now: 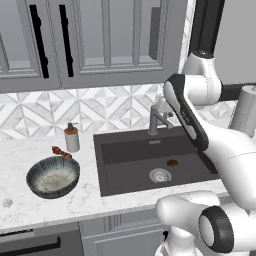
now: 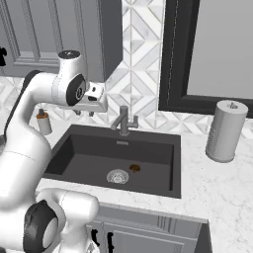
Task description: Pick the mushroom from the sink and place it in the bowl. Then pick the bowl and place it in the microwave. Then close the microwave door and press the start button.
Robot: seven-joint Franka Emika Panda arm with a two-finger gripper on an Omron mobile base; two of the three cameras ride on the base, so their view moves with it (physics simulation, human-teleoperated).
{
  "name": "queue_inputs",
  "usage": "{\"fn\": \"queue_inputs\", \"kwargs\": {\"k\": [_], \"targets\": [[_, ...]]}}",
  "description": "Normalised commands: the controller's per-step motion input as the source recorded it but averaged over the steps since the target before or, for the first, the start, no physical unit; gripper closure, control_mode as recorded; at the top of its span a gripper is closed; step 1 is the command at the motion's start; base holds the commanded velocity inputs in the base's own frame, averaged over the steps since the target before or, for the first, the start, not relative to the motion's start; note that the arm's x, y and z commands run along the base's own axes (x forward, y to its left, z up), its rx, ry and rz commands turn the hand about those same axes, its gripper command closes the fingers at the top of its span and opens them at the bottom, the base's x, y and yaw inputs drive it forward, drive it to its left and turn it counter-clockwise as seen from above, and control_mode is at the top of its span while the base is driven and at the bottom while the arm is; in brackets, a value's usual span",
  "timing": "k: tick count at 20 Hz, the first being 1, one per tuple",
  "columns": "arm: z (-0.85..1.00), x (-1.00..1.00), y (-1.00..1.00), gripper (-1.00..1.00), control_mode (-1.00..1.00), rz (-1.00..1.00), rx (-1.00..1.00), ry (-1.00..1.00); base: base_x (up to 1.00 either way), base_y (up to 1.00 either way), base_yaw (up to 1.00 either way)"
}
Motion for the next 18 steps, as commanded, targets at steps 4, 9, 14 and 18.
{"fn": "queue_inputs", "kwargs": {"k": [4, 9, 14, 18], "targets": [[0.00, -0.35, 0.00, -1.00, -1.00, 0.00, 0.00, -0.01, 0.00, 0.00, 0.00], [-0.04, -0.89, -0.05, -1.00, -1.00, 0.00, 0.02, -0.09, 0.00, 0.00, 0.00], [-0.28, -0.93, -0.40, -1.00, -1.00, -0.11, 0.11, -0.05, 0.00, 0.00, 0.00], [-0.27, -0.29, -0.57, -1.00, -1.00, -0.20, 0.17, 0.08, 0.00, 0.00, 0.00]]}}
